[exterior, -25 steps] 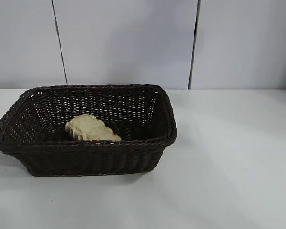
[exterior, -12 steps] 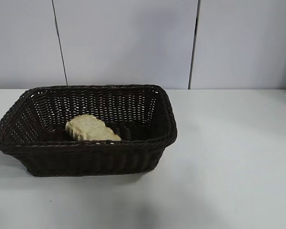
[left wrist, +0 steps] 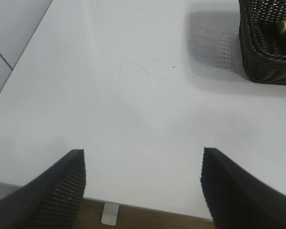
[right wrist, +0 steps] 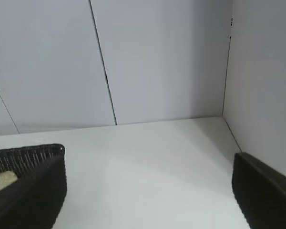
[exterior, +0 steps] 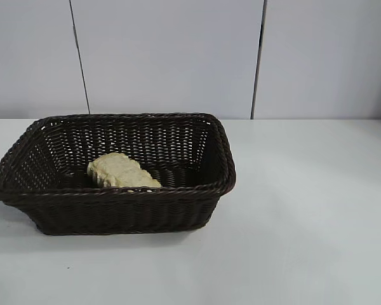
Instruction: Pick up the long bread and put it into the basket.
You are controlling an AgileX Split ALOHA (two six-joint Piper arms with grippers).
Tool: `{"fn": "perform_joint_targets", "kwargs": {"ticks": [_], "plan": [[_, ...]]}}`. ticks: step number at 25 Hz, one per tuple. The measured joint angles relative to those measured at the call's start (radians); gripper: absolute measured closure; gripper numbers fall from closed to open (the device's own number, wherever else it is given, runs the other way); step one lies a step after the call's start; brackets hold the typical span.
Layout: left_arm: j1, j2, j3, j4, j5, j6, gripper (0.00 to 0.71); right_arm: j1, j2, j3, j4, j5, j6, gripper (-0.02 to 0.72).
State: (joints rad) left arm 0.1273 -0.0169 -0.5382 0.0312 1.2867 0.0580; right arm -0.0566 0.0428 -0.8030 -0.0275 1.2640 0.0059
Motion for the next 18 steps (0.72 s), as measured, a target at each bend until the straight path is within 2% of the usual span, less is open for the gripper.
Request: {"fn": "perform_joint_targets", "kwargs": {"ticks": [11,18], "plan": [[0.0,0.0,0.0,0.0,0.0,0.0,0.212,0.0,0.0,0.282,0.005,-0.08,0.0,0.05],[0.0,0.0,0.0,0.0,0.0,0.0,0.212,0.047,-0.01,0.295,-0.001,-0.085,0.018,0.05]]}}
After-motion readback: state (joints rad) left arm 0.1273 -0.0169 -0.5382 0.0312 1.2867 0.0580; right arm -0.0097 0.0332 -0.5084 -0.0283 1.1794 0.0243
